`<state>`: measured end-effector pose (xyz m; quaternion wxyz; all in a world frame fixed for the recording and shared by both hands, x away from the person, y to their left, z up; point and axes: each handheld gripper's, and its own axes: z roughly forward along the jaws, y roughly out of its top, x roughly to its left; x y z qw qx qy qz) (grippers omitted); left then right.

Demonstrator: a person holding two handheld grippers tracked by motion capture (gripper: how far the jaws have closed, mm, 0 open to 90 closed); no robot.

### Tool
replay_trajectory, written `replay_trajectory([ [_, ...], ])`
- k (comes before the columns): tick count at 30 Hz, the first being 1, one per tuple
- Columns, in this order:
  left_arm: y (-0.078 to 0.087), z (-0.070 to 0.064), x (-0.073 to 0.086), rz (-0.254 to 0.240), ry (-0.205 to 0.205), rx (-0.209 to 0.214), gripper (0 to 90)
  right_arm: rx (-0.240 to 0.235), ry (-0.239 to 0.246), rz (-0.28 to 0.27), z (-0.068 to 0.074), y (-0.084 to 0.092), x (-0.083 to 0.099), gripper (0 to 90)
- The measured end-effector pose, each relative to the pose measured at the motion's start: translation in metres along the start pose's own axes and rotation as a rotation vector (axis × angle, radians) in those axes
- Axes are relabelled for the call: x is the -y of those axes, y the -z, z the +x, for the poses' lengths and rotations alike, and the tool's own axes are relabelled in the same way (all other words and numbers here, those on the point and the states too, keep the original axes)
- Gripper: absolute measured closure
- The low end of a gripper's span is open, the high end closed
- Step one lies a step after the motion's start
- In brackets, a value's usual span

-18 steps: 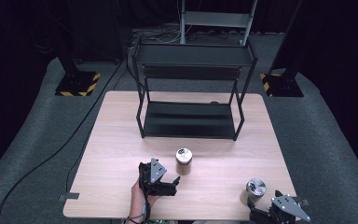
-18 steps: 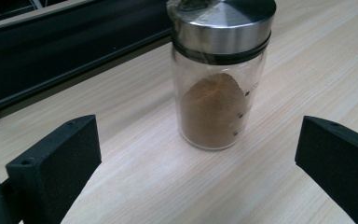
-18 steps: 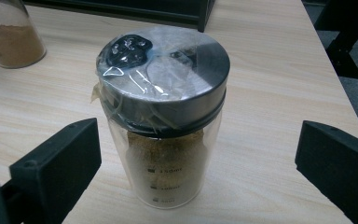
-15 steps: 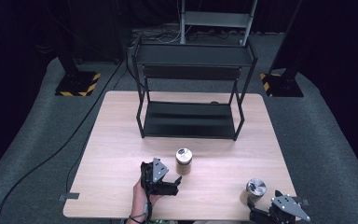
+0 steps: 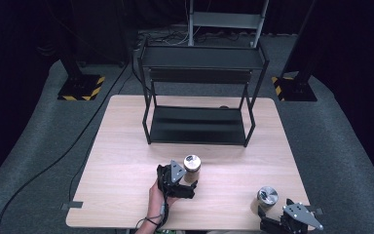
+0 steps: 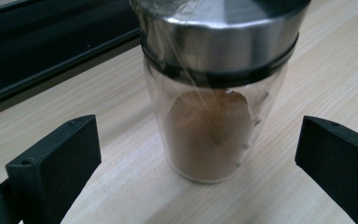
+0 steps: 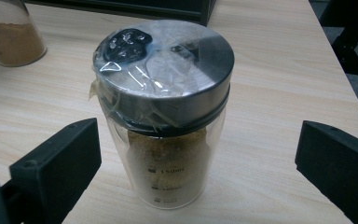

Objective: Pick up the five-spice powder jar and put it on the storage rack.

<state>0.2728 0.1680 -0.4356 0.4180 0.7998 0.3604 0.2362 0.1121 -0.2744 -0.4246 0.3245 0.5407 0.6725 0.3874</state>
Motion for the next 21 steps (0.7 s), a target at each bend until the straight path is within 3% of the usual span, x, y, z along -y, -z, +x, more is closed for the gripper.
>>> replay_trajectory([
  [21, -0.021, 0.002, -0.005, -0.011, -0.004, 0.012, 0.0, -0.006, 0.001, 0.023, -0.003, -0.002, -0.001, 0.0],
])
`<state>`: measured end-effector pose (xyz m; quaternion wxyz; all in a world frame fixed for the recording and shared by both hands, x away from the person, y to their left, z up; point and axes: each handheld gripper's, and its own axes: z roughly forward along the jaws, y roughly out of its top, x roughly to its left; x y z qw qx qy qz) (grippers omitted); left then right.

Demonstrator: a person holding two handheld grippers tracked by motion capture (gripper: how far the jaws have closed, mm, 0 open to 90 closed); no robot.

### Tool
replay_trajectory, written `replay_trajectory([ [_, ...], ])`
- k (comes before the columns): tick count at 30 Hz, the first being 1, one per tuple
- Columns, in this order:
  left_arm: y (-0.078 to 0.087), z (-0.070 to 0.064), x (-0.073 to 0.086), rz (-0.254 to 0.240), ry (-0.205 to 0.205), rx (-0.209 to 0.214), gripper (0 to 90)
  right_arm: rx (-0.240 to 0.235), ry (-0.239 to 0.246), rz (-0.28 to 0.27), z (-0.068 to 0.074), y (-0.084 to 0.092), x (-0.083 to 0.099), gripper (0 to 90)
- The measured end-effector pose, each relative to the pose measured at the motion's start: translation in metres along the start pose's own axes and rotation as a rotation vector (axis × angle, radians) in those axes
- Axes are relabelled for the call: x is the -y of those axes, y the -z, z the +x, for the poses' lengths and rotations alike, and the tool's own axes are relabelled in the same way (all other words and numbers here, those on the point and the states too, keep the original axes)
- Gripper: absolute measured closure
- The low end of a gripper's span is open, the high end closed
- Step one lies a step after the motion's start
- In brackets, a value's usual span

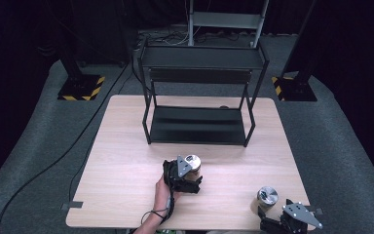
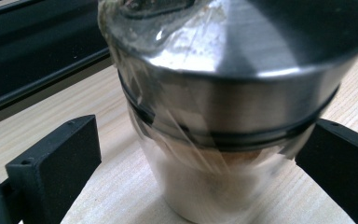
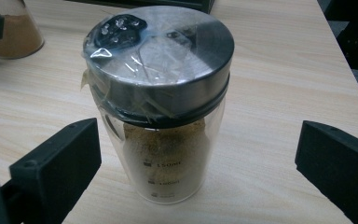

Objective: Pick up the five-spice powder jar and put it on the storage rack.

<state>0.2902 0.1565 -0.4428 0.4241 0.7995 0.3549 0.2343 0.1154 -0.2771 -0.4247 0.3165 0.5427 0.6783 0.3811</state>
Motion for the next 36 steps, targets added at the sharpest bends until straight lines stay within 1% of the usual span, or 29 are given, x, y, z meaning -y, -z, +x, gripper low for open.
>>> replay_trajectory([
  [1, 0.0, -0.001, 0.0, -0.003, -0.003, -0.006, 0.3, 0.001, 0.0, 0.0, 0.0, 0.0, 0.0, 0.0],
  [3, 0.0, -0.001, 0.003, -0.018, -0.005, -0.001, 7.3, 0.003, 0.001, 0.002, 0.0, 0.0, 0.0, 0.0],
  [4, 0.0, 0.0, 0.004, -0.021, -0.007, 0.006, 8.3, 0.004, 0.002, 0.003, -0.001, 0.0, 0.0, 0.0],
  [9, 0.002, 0.0, 0.007, -0.042, -0.004, 0.01, 18.2, 0.008, 0.001, 0.002, 0.0, 0.001, 0.0, 0.0],
  [18, 0.001, 0.001, 0.011, -0.062, 0.001, 0.025, 28.7, 0.009, 0.006, 0.007, 0.0, 0.001, -0.001, 0.0],
  [25, 0.001, 0.004, 0.013, -0.071, 0.02, 0.037, 29.7, 0.009, 0.006, 0.01, -0.001, 0.001, -0.001, 0.0],
  [36, 0.001, 0.008, 0.015, -0.08, 0.036, 0.054, 30.7, 0.007, 0.008, 0.01, -0.001, 0.0, -0.001, 0.0],
])
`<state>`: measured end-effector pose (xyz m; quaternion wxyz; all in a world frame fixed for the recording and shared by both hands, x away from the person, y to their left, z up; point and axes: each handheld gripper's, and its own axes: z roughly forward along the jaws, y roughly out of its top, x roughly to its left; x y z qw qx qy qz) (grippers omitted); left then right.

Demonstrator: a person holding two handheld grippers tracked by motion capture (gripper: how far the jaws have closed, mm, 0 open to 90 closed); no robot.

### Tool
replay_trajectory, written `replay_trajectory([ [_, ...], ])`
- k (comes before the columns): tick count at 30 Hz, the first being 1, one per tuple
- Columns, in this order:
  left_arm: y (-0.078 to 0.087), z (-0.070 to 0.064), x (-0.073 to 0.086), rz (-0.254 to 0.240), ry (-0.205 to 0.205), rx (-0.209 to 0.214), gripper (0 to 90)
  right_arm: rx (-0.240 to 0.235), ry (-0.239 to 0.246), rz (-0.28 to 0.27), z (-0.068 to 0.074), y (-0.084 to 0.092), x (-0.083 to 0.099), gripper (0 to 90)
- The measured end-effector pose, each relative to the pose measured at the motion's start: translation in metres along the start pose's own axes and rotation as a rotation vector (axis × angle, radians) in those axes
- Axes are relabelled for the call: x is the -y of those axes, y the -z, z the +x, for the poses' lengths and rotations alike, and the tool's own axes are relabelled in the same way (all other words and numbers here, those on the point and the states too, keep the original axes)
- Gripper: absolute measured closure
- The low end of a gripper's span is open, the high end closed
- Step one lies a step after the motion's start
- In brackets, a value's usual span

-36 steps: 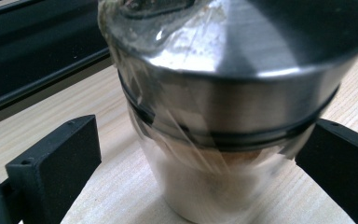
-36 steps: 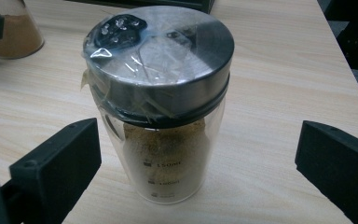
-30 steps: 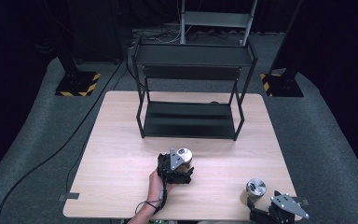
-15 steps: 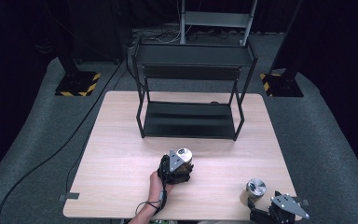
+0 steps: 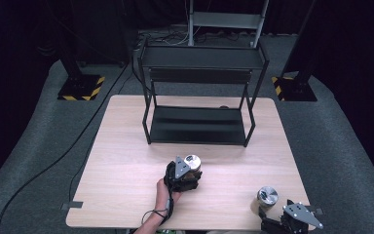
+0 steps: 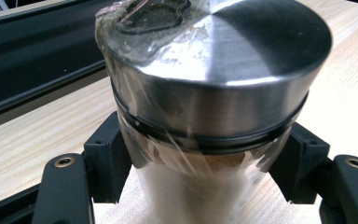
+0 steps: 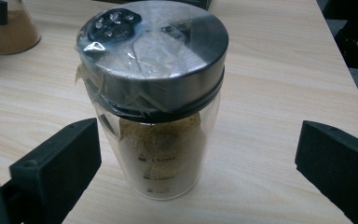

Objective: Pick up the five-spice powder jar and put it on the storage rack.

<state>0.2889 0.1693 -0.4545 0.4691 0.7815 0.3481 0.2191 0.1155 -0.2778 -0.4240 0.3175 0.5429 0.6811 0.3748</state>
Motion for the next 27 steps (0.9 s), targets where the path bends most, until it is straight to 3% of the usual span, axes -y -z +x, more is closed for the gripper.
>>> replay_trajectory([
  [27, 0.0062, 0.0029, -0.0011, 0.001, -0.007, -0.012, 30.9, -0.002, -0.002, -0.004, -0.0001, 0.0009, 0.0001, 0.0],
])
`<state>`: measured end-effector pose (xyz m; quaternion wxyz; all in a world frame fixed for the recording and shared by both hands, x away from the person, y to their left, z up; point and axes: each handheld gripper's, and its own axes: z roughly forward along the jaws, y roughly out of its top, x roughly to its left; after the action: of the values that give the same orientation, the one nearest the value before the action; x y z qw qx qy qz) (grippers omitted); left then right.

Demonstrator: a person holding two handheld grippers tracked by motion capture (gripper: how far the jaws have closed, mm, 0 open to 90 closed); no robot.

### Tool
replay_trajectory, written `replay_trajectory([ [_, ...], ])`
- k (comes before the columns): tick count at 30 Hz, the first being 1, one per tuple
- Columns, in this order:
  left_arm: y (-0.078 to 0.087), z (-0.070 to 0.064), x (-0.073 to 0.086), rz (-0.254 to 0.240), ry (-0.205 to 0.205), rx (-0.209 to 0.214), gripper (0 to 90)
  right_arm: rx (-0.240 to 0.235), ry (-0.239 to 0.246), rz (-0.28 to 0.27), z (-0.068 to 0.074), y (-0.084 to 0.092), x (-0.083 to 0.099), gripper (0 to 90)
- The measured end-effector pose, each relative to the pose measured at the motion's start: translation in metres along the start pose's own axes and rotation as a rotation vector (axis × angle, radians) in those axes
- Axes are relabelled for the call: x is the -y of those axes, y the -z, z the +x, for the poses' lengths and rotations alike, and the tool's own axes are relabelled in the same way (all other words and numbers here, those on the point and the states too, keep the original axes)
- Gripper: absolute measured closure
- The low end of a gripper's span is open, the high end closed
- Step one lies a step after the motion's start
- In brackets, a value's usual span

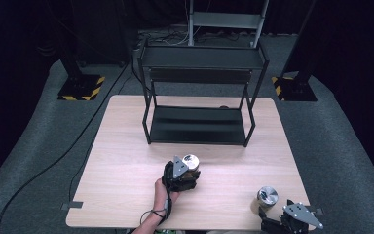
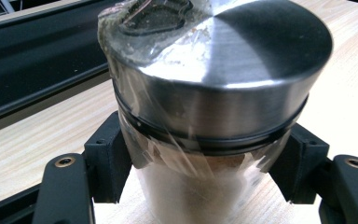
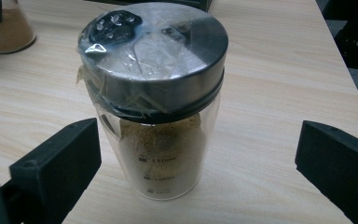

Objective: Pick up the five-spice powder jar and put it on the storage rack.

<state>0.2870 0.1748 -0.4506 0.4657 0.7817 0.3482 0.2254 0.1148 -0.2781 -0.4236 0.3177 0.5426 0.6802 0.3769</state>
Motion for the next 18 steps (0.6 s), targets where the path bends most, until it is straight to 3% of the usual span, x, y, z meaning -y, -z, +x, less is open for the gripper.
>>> replay_trajectory([
  [18, 0.0083, 0.0076, -0.0018, -0.009, 0.007, -0.025, 30.9, -0.002, 0.002, 0.004, -0.0002, -0.0007, -0.0003, 0.0],
])
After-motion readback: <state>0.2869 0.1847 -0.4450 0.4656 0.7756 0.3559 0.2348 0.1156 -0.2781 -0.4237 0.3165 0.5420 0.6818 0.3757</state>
